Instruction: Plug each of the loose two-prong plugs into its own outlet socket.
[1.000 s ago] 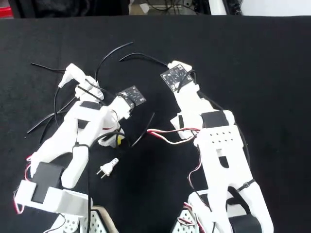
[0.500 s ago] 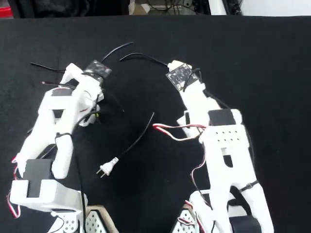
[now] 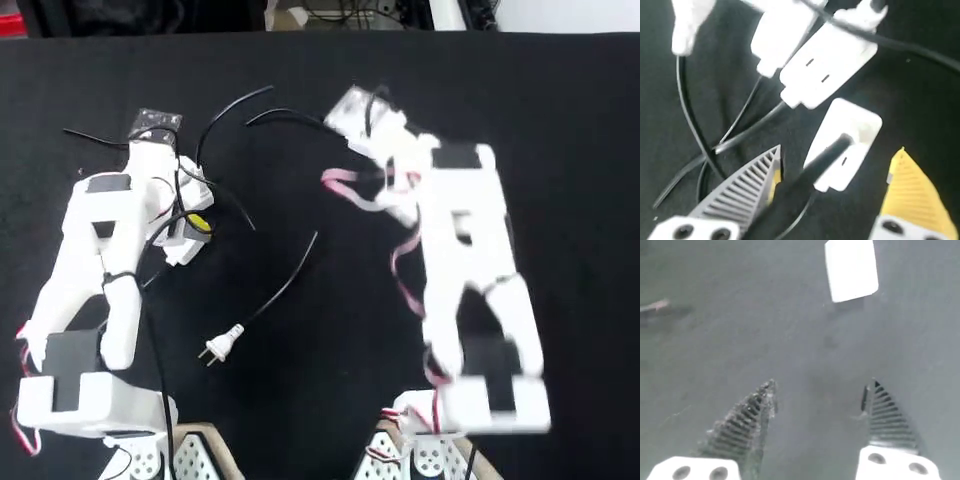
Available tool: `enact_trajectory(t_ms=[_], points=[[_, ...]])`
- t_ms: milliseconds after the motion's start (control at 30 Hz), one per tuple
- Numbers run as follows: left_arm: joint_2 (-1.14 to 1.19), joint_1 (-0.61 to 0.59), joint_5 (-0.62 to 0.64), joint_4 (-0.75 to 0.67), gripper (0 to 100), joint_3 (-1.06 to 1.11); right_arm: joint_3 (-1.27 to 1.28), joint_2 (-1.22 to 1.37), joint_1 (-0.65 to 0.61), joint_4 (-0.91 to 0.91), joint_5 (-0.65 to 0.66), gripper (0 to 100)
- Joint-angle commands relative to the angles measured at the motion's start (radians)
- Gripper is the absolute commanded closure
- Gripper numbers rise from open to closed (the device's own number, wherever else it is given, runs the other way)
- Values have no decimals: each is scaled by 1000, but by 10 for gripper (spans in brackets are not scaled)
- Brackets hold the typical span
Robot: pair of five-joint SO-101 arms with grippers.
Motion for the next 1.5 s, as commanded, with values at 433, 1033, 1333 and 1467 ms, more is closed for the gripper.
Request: enact_trajectory(t_ms=[433,1033,1333,1467], points=[[-687,-21,-91,-94,668,578,-1620,1104,-41,433,129,724],[-1238,-87,-259,-92,668,1075,-1422,1207,-23,262,180,833],[-1622,-88,-264,77,668,1184,-1455,1196,-26,365,186,980],[-1771,-88,-264,144,667,1224,-1612,1196,-28,460,132,986]])
